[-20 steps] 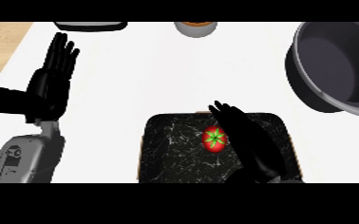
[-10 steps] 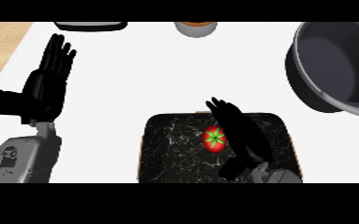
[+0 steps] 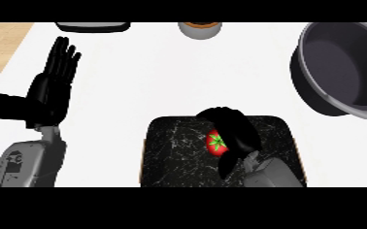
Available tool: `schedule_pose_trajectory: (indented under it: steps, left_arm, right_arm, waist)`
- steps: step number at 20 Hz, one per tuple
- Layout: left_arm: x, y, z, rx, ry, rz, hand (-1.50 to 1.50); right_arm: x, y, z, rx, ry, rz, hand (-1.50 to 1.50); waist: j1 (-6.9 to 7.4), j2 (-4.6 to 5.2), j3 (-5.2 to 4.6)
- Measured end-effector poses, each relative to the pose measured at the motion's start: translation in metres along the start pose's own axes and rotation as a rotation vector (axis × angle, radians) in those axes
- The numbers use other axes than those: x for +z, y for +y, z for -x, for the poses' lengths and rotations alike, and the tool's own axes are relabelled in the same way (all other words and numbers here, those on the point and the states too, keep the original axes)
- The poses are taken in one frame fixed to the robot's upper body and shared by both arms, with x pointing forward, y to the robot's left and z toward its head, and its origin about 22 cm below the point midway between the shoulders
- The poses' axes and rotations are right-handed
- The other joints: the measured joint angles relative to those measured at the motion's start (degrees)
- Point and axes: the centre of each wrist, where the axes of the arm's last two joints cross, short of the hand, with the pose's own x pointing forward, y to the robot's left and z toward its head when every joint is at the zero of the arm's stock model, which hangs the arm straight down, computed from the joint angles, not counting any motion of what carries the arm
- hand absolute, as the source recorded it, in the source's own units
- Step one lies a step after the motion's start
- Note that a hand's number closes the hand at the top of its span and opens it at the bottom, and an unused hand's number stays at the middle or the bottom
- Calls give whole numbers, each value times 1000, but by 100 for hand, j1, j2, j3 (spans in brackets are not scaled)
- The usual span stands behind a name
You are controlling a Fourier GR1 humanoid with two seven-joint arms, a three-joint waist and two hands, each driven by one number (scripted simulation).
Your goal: Pick the tomato from the tray and place it in the pot
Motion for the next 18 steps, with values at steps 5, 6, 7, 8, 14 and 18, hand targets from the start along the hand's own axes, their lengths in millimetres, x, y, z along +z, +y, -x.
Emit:
schedule_pose_trajectory:
  steps: [5, 6, 7, 8, 14, 18]
  left_arm:
    - [-5, 3, -1, -2, -7, -6, 0]
    - [-3, 6, -3, 0, -12, -5, 0]
    - [-2, 3, -1, 1, -6, -3, 0]
    - [-2, 4, -5, 0, -5, -2, 0]
    - [-4, 0, -1, 5, -6, -7, 0]
    - [-4, 3, 4, -3, -3, -11, 0]
  right_arm:
    - [-7, 9, -7, 50, -86, 31, 150]
    - [-9, 8, -9, 58, -94, 28, 150]
    - [-10, 8, -11, 71, -99, 25, 150]
    - [-9, 10, -12, 78, -102, 29, 150]
    - [-1, 9, -24, 133, -77, 104, 150]
    - [17, -5, -37, 143, -27, 196, 150]
  waist:
    - [-11, -24, -19]
    - [-10, -19, -17]
    - [-15, -15, -15]
    - [-15, -19, -17]
    - [-33, -6, -3]
    - [-55, 16, 23]
